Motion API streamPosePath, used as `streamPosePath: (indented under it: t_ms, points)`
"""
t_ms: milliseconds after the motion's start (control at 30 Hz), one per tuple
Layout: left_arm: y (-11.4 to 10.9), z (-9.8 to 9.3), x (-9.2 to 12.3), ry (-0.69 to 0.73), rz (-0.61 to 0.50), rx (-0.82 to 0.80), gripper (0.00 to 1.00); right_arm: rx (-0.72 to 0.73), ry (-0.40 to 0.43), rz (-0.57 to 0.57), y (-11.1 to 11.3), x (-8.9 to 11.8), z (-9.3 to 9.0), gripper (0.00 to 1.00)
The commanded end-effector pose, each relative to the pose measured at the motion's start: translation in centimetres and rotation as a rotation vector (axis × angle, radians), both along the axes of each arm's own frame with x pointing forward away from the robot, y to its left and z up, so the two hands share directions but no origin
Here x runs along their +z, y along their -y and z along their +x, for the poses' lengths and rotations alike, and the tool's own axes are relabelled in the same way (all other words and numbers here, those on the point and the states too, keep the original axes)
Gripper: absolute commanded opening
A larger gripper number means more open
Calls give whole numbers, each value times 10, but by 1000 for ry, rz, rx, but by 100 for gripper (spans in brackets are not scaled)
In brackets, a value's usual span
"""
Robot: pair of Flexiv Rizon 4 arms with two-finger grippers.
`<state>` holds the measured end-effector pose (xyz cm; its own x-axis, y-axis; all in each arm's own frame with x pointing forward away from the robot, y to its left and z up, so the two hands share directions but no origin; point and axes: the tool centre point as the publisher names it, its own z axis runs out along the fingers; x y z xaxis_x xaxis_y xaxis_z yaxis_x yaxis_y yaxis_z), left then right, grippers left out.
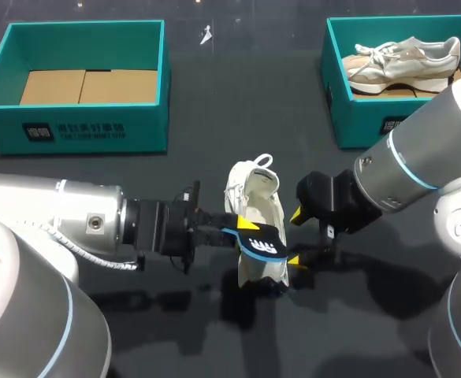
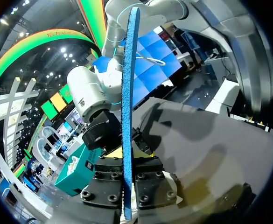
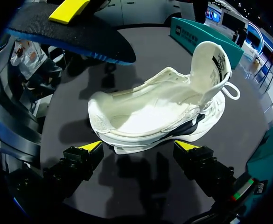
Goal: Take the shoe out of the shoebox, open the shoe tongue, remove and reinsert the insole, then place the shoe into the shoebox
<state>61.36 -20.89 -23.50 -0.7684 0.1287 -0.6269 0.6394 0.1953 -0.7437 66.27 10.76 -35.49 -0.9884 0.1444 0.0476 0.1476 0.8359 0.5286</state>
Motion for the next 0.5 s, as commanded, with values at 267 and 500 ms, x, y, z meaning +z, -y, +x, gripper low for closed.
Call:
streamPosePath:
  t_ms: [267, 500]
  points:
    - [11, -3, -5, -9, -47, -68, 0, -1, 1, -1, 0, 0, -1, 100]
    - [11, -3, -5, -9, -47, -68, 0, -1, 1, -1, 0, 0, -1, 100]
